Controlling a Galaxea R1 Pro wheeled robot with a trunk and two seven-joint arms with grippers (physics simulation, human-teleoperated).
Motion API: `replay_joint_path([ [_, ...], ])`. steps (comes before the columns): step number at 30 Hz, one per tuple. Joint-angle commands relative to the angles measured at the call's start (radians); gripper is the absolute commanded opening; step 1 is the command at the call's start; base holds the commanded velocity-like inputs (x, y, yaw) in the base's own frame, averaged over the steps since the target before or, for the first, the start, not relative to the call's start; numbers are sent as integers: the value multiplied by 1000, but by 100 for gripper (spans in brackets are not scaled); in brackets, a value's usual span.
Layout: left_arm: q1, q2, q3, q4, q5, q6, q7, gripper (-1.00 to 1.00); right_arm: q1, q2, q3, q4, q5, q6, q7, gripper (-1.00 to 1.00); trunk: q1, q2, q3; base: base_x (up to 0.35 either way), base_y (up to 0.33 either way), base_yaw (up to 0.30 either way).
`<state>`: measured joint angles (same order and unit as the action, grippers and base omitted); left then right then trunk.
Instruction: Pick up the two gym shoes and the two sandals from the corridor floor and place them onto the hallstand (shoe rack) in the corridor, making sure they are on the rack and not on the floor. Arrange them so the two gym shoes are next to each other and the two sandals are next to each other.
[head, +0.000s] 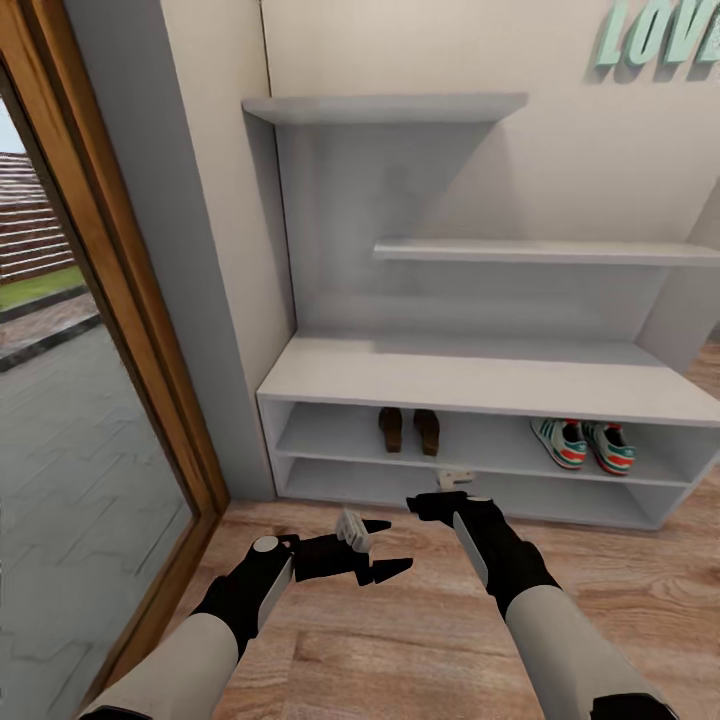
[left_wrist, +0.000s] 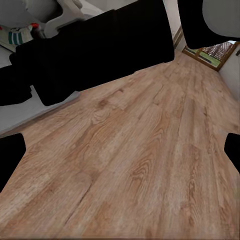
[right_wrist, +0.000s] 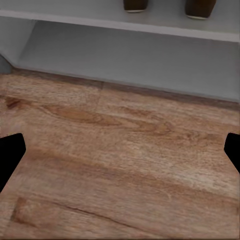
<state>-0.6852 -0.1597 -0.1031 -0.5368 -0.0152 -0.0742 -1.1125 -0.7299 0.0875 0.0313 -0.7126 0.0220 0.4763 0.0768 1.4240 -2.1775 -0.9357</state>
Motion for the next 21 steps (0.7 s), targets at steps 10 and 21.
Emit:
replay_joint_path([
  [10,-1,8,5,-1,0,-7,-2,100,0,-7,-5,191,-49,-117,11,100,0,0,-1,-21,0,0],
  [21,-1,12,5,-2,0,-7,-3,100,0,-12,-5,413,-68,-389,131,100,0,0,-1,0,0,0],
])
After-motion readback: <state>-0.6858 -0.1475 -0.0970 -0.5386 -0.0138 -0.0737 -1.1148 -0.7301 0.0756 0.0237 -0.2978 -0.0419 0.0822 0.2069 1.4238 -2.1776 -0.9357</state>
